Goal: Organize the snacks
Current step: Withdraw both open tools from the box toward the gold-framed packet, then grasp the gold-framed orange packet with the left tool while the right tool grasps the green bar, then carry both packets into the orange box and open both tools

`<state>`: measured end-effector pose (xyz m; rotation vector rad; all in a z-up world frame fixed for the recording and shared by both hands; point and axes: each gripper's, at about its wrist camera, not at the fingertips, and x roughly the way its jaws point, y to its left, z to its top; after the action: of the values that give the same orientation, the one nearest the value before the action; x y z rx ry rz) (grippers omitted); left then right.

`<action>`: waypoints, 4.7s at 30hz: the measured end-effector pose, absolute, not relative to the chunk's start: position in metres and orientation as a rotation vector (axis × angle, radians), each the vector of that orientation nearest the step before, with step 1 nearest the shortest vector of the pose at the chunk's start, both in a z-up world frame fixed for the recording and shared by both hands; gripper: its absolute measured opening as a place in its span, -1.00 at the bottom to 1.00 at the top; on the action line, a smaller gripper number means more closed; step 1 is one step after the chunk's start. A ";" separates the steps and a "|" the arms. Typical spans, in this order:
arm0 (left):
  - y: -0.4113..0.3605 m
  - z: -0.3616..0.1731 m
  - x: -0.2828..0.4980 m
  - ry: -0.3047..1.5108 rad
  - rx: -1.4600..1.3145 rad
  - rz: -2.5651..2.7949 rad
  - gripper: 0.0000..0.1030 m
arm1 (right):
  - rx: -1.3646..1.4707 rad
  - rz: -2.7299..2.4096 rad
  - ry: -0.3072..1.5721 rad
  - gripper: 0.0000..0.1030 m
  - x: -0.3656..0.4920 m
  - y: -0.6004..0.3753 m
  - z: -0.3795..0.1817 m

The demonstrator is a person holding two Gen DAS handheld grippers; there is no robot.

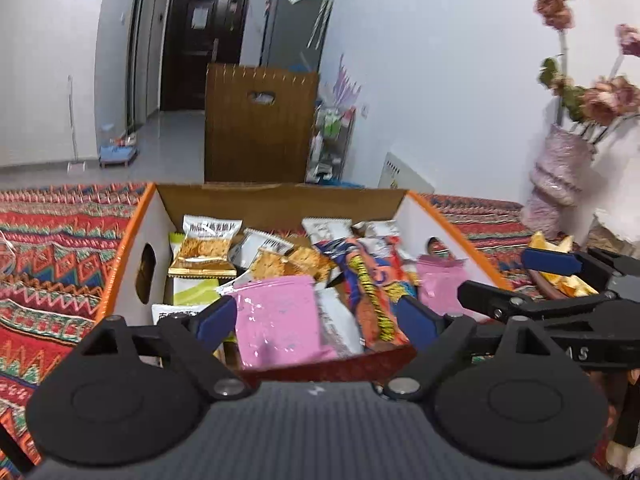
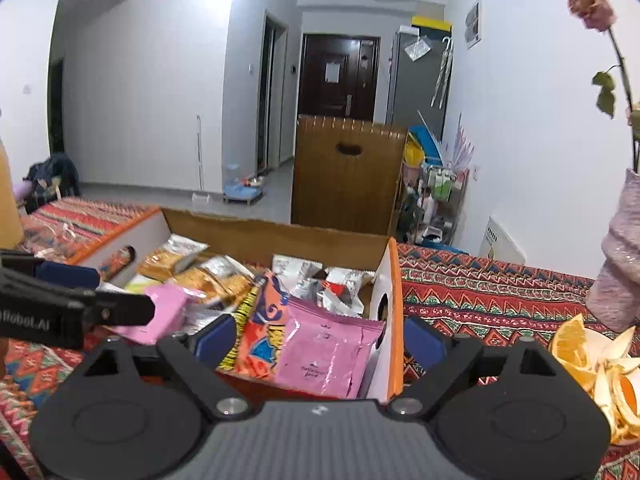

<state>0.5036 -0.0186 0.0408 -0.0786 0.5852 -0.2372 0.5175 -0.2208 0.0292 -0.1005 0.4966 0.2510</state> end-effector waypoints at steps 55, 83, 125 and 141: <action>-0.101 -0.008 0.300 0.691 0.085 -0.190 0.95 | 0.077 0.191 0.587 0.94 0.213 -0.320 -0.021; -0.017 -0.009 0.347 0.662 -0.195 -0.208 -0.58 | -0.080 0.330 0.670 0.80 0.425 -0.242 -0.033; -0.005 0.106 0.258 0.417 -0.064 -0.129 -0.78 | -0.074 0.377 0.435 -0.36 0.268 -0.275 0.051; 0.022 0.078 0.517 0.544 -0.039 -0.029 -0.78 | -0.055 0.427 0.405 -0.36 0.505 -0.223 0.077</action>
<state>0.5173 0.0220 0.0777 -0.0387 0.5441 -0.0288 0.5045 -0.2226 0.0772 -0.0545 0.4048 0.4268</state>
